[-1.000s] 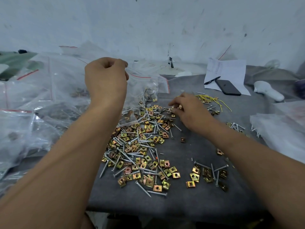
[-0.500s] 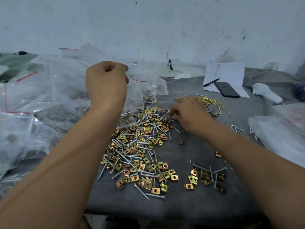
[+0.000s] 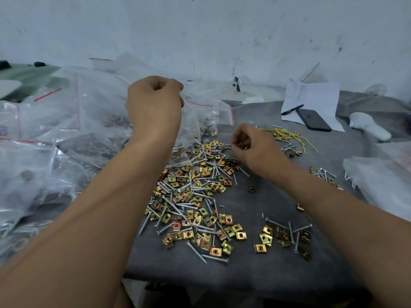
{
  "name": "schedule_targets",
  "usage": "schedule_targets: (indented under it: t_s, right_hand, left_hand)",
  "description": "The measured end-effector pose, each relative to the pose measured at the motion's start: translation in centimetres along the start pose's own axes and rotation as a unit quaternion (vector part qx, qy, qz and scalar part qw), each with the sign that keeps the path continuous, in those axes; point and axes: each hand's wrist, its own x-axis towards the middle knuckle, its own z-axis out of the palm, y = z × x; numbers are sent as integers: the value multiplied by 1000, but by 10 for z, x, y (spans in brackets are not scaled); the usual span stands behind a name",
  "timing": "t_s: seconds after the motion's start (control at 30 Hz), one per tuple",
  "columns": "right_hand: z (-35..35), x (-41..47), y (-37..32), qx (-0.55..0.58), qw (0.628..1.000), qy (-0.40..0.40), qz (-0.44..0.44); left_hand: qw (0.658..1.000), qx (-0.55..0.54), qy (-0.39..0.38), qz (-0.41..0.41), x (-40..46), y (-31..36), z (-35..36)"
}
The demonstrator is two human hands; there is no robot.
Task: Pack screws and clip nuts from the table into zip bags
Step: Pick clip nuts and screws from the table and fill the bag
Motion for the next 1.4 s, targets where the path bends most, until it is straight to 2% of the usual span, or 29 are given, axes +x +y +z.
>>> schedule_targets:
  t_s: [0.13,0.23,0.3,0.37,0.43,0.5,0.63,0.7,0.77,0.87,1.0,1.1,1.17,1.27,1.4]
  right_hand:
    - [2,1,3,18,999,16,24]
    - [5,3,4,30,999,33,10]
    - [10,4,3,25,999,26,-15]
    - [16,5,3,-33,998,15,-42]
    - [19,4,4,-94,993,29,-62]
    - [19,3,5,-114,990,44,-69]
    - [20,1,3,-66,996,-6,-67]
    - [20,2,2,-55,996,-20,-64]
    - [18,3,1,-62,996,-27,-56]
    - [16,5,-1,-84,994,-34,-65]
    - [10,2,-1,-68,996,-14,-52]
    - [1,2,-2,-10,1000,17,-15]
    - [-8,3,-4,28,999,41,2]
    - [-20,3,-11,140,988,62,30]
    - [-36,5,-38,331,941,60,18]
  left_hand:
    - [1000,-12,-11,-15,0,1,-1]
    - [998,-42,-35,-34,-2,5,-1]
    - [993,-82,-61,-53,-2,11,-2]
    - [979,-152,-95,-95,0,18,-4]
    - [948,-246,-115,-163,5,24,-6]
    - [899,-346,-112,-243,10,26,-10]
    - [787,-495,-53,-364,14,13,-14]
    - [758,-517,-24,-398,13,6,-13]
    - [749,-511,-8,-422,13,-2,-14]
    - [772,-468,-18,-430,16,-11,-18]
    - [844,-364,-74,-388,21,-6,-19]
    - [926,-196,-160,-280,21,8,-18]
    - [957,-79,-206,-190,19,16,-17]
    - [963,42,-244,-105,16,22,-19]
    - [953,158,-259,-18,11,22,-21]
